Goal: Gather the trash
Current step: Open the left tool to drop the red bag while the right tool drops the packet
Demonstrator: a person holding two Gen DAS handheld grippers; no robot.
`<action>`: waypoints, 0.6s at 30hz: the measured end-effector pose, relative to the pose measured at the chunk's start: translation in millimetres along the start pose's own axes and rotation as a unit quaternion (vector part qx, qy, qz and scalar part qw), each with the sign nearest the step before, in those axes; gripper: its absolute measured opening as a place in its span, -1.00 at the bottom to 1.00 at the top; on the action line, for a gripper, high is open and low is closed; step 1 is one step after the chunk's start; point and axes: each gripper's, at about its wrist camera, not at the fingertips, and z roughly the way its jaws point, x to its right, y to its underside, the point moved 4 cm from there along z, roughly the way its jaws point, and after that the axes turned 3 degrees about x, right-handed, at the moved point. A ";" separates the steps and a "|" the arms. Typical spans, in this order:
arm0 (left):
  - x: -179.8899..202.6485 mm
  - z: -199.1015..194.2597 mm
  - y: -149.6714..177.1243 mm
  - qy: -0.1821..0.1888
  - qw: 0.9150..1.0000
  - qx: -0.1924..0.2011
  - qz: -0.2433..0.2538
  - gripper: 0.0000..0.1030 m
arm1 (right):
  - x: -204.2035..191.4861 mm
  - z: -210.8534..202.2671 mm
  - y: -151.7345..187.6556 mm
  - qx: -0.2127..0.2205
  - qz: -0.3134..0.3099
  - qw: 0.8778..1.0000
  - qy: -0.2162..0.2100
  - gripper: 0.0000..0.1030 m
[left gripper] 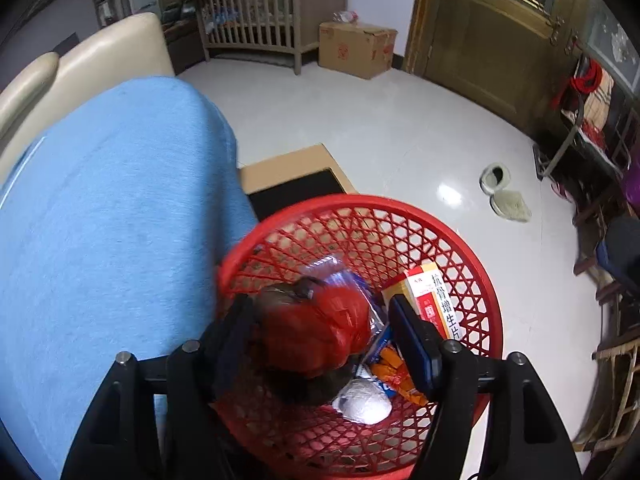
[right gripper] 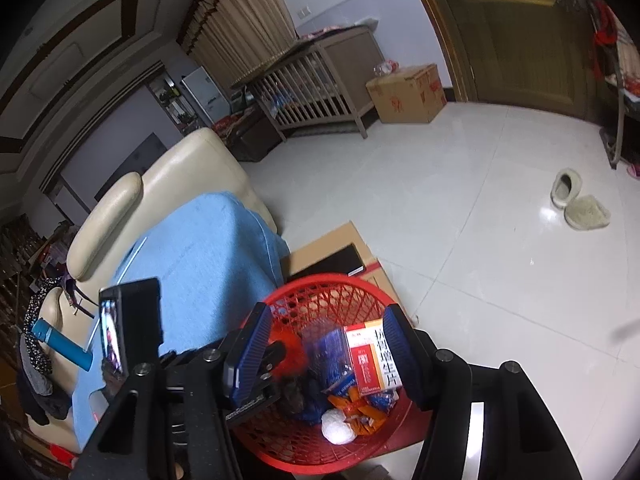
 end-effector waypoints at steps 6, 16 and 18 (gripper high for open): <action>-26.9 -41.8 -4.7 -0.009 0.998 0.053 -0.016 0.53 | -20.2 -17.9 -11.9 0.029 -0.012 0.999 0.010 0.38; -79.9 -111.9 1.9 -0.027 0.989 0.131 -0.056 0.60 | -73.5 -37.8 -10.2 0.051 -0.060 0.997 -0.008 0.52; -92.8 -121.1 8.4 -0.038 0.988 0.138 -0.065 0.71 | -82.4 -39.0 -6.3 0.052 -0.068 0.996 -0.011 0.54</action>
